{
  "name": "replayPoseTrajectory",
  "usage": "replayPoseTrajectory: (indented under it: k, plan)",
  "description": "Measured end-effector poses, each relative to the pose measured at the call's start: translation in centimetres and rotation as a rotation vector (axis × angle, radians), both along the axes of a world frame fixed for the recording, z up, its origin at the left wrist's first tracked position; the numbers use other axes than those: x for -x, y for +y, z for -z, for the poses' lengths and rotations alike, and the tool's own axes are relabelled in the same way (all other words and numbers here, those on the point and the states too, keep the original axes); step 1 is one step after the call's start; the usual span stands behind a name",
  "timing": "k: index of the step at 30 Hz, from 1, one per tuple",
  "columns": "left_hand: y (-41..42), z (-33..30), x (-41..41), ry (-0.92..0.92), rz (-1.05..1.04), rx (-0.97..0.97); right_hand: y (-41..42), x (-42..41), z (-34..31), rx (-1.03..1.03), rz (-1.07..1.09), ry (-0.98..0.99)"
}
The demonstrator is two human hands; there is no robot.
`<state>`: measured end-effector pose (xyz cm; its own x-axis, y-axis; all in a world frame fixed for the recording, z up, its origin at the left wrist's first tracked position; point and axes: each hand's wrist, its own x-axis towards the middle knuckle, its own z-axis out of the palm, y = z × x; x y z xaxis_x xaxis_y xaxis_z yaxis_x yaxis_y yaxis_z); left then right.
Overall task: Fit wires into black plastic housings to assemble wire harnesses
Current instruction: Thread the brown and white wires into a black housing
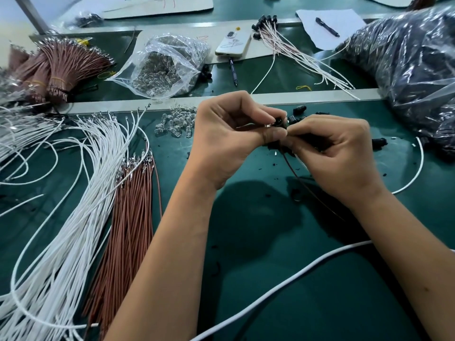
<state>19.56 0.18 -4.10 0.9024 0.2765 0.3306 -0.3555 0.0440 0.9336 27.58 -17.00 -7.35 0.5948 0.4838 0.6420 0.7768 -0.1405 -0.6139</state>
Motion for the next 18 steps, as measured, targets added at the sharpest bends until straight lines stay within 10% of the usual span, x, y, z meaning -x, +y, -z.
replayPoseTrajectory:
  k: [18]
  plan:
    - [-0.01,-0.17,-0.03,-0.055,0.002,-0.029,-0.16,-0.5,0.38,-0.004,-0.011,0.079]
